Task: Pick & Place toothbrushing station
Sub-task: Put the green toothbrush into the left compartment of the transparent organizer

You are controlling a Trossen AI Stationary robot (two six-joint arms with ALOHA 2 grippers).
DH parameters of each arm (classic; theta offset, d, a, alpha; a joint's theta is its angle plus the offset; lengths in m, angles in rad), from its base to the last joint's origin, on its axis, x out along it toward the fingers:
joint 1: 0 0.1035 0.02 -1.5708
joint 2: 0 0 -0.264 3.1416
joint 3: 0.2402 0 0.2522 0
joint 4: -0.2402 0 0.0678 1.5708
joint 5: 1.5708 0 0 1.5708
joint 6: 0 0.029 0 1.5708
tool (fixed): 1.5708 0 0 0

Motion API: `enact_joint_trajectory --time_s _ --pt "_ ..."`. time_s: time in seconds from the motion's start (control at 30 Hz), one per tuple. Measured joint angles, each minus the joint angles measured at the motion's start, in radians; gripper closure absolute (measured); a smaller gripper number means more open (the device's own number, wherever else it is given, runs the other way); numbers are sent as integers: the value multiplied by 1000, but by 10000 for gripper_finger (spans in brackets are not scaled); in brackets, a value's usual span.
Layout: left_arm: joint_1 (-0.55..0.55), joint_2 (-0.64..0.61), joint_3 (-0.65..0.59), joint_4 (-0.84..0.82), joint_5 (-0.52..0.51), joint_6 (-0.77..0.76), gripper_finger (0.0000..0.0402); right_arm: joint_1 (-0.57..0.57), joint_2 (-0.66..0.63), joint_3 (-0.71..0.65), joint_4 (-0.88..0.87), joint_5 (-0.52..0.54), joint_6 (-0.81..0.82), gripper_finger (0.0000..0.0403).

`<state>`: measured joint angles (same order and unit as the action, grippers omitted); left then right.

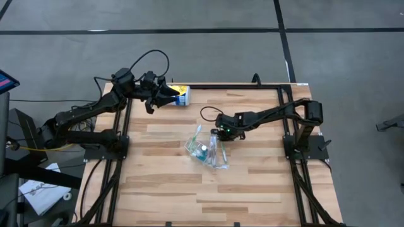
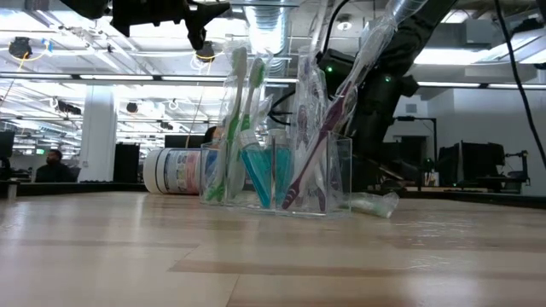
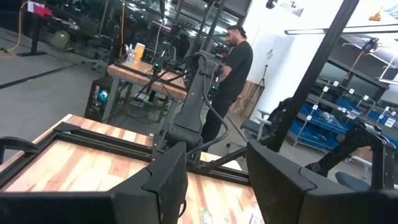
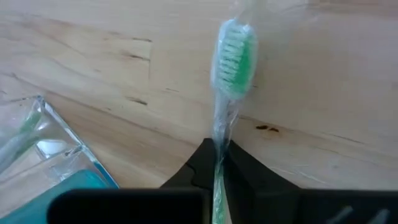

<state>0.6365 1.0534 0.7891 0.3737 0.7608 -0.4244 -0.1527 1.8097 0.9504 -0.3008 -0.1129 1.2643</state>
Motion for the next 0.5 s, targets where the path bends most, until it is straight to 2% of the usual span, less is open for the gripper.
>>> enact_joint_trajectory --time_s 0.13,0.5 --pt "0 0 0 0 0 0 238 -11 -27 -2 47 55 -47 400" --pt "29 1 0 2 -58 -4 238 -67 -299 3 192 235 -164 403"
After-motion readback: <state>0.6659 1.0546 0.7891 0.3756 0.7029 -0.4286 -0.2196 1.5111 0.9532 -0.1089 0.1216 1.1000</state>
